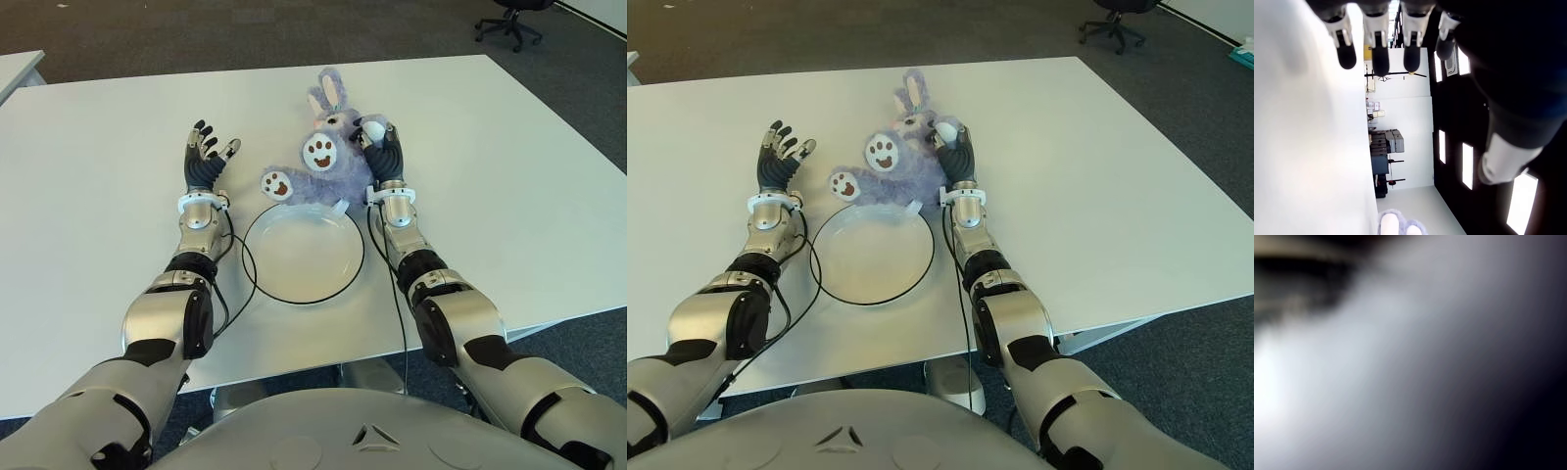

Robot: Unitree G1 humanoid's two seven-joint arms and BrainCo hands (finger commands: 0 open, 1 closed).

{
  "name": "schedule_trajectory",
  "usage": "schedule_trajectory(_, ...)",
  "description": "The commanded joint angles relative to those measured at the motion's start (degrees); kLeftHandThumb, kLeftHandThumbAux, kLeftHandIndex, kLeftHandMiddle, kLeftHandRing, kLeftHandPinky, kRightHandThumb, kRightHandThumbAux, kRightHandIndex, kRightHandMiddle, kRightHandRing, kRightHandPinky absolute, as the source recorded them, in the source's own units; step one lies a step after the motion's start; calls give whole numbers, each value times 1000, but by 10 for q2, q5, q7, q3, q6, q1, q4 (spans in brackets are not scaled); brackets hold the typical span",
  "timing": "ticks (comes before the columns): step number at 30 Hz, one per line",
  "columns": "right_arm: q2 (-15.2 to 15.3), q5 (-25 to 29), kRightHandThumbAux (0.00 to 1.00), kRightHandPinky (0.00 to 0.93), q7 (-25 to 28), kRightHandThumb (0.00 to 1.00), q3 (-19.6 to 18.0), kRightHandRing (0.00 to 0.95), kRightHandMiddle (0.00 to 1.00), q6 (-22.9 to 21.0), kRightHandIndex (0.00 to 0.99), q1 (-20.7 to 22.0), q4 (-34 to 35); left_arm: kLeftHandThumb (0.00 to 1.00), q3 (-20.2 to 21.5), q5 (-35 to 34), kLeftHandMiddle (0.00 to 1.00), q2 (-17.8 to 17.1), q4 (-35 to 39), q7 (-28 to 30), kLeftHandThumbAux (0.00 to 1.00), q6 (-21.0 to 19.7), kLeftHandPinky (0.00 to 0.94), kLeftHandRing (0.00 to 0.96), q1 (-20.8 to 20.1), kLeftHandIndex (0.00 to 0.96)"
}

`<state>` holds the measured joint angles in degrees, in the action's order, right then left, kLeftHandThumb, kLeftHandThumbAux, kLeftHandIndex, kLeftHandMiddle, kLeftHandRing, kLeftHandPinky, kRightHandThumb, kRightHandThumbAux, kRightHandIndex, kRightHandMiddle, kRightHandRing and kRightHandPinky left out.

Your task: Put the doll into the plate.

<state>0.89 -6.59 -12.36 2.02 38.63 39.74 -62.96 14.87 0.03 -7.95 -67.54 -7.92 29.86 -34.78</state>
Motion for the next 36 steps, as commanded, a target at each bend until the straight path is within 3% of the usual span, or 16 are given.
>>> schedule_trajectory(1,-30,-3,686,587,11,829,1,593,540,3,379,-102,-66,127,-6,0,117,55,-86,-2,697,-83,109,126,122,14)
schedule_trajectory(36,-23,23,685,594,49,830,-43,624,553,21,378,-47,-55,94,-2,-5,119,59,-87,3,704,-85,101,123,123,20)
